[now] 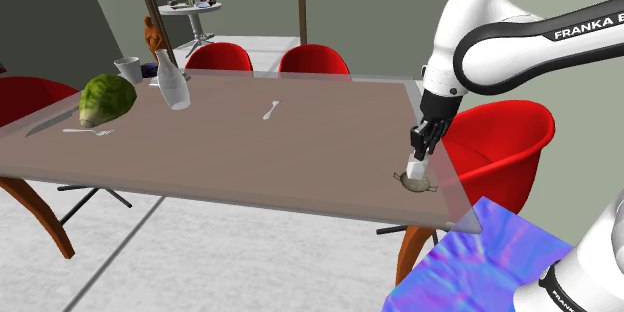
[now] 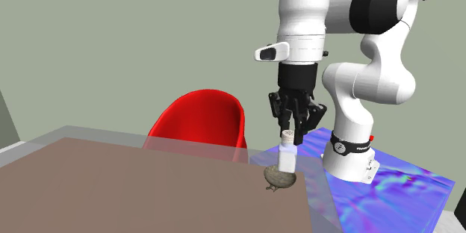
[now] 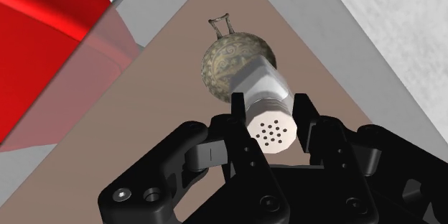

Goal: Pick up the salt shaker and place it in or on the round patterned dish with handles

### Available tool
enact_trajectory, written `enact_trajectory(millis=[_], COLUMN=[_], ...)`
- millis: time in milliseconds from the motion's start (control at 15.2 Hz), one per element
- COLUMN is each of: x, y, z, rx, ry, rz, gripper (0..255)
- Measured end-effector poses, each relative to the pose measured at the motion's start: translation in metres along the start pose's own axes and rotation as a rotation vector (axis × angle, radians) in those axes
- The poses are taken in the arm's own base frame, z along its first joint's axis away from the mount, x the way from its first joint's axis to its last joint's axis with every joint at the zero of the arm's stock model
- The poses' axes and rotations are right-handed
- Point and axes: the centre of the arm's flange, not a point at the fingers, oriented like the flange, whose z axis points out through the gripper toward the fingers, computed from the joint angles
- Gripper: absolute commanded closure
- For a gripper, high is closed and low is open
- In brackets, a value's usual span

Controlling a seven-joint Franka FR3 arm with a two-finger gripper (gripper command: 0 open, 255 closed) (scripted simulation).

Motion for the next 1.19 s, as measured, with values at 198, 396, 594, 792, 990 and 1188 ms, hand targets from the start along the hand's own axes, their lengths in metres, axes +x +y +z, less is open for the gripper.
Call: enact_trajectory(millis=[198,396,594,792,990,1188], x=[0.000,0.000,0.000,0.000,0.001,0.000], y=[0.000,0.000,0.000,0.000,0.000,0.000], z=[0.000,0.001,0.001,-0.006,-0.039,-0.049], rx=[0.000,0.000,0.000,0.000,0.000,0.000], ry=[0.000,0.000,0.000,0.001,0.002,0.001], rz=[0.000,0.000,0.000,0.000,0.000,0.000], gripper=[255,0,0,0,0,0])
